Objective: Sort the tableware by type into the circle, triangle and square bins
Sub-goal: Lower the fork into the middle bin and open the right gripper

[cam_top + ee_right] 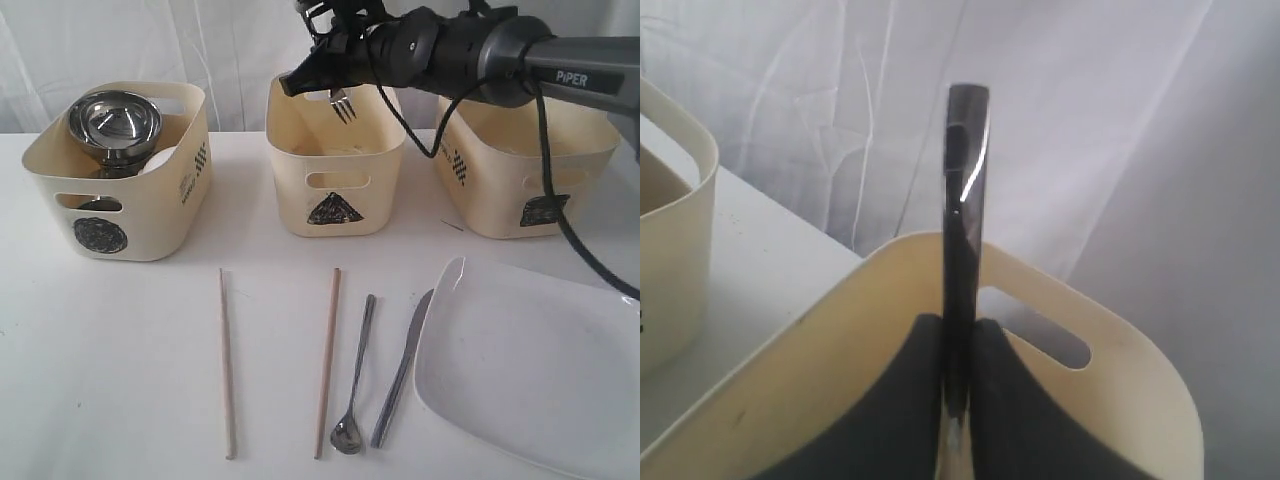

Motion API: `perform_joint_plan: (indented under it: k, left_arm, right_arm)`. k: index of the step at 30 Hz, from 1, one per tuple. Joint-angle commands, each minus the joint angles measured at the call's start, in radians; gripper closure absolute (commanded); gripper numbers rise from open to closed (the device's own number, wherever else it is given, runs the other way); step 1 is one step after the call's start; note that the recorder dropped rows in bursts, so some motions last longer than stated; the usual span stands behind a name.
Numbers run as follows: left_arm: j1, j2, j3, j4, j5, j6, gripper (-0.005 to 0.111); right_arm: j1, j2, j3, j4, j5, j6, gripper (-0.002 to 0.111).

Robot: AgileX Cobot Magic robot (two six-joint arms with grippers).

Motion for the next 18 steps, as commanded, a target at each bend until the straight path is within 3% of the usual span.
perform_joint_plan:
  k: [1, 7, 14, 18]
  left_arm:
    - [-0.003, -0.005, 0.005, -0.001, 0.004, -0.001, 0.070]
    - [-0.003, -0.005, 0.005, -0.001, 0.004, -0.001, 0.070]
    - [-0.003, -0.005, 0.005, -0.001, 0.004, -0.001, 0.070]
    - [-0.003, -0.005, 0.005, -0.001, 0.004, -0.001, 0.070]
  right_arm:
    - [-0.008, 0.047, -0.067, 0.009, -0.012, 0.008, 0.108]
    - [-0.008, 0.097, -0.112, 0.014, 0.032, 0.034, 0.106]
    - [-0.012, 0.107, -0.113, 0.029, 0.058, 0.034, 0.072]
    - [-0.018, 0.097, -0.113, 0.029, 0.075, 0.034, 0.066]
